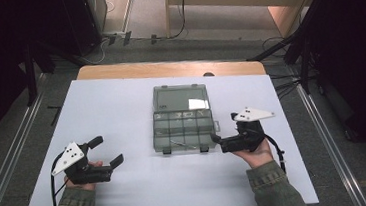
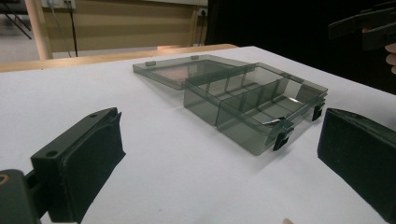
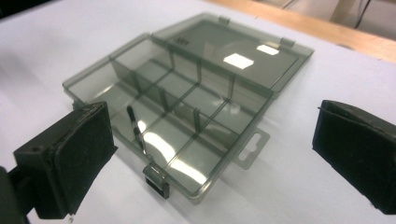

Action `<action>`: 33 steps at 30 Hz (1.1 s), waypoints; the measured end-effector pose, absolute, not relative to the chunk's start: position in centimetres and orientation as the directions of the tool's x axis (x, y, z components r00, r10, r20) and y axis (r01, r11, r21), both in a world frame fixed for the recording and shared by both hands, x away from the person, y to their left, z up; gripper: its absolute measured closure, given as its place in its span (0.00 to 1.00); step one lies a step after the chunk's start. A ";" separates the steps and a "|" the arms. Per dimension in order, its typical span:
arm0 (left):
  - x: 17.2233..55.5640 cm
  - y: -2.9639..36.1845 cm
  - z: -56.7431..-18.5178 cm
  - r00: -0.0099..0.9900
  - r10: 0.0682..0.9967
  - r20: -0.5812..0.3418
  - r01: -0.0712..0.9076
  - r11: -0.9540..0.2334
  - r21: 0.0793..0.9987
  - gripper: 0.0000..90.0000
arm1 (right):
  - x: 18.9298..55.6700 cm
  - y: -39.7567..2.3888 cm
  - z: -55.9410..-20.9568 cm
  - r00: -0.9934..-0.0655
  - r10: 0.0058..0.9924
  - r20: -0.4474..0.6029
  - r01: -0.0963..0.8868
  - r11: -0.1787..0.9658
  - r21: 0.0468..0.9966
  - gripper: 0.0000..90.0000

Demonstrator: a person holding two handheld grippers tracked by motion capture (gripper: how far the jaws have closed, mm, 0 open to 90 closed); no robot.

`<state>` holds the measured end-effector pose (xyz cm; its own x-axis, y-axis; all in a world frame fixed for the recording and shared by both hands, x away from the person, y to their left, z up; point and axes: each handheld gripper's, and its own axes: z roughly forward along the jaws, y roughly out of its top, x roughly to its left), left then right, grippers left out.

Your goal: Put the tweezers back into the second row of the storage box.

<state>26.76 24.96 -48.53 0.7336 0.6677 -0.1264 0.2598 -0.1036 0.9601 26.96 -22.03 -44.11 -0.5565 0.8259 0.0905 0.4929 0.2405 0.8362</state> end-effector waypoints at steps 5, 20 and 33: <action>26.8 24.9 -48.5 0.735 0.667 -0.125 0.258 -0.104 0.961 0.00 | 25.8 -23.4 -44.7 -0.526 0.842 0.115 0.480 0.183 0.858 0.00; 26.8 25.0 -48.5 0.736 0.664 -0.128 0.257 -0.099 0.961 0.00 | 22.1 -26.6 -46.8 -0.488 0.861 0.146 0.412 0.079 0.908 0.00; 26.9 24.9 -48.5 0.735 0.665 -0.136 0.261 -0.091 0.961 0.00 | 19.1 -28.7 -49.7 -0.465 0.876 0.125 0.299 0.023 0.954 0.00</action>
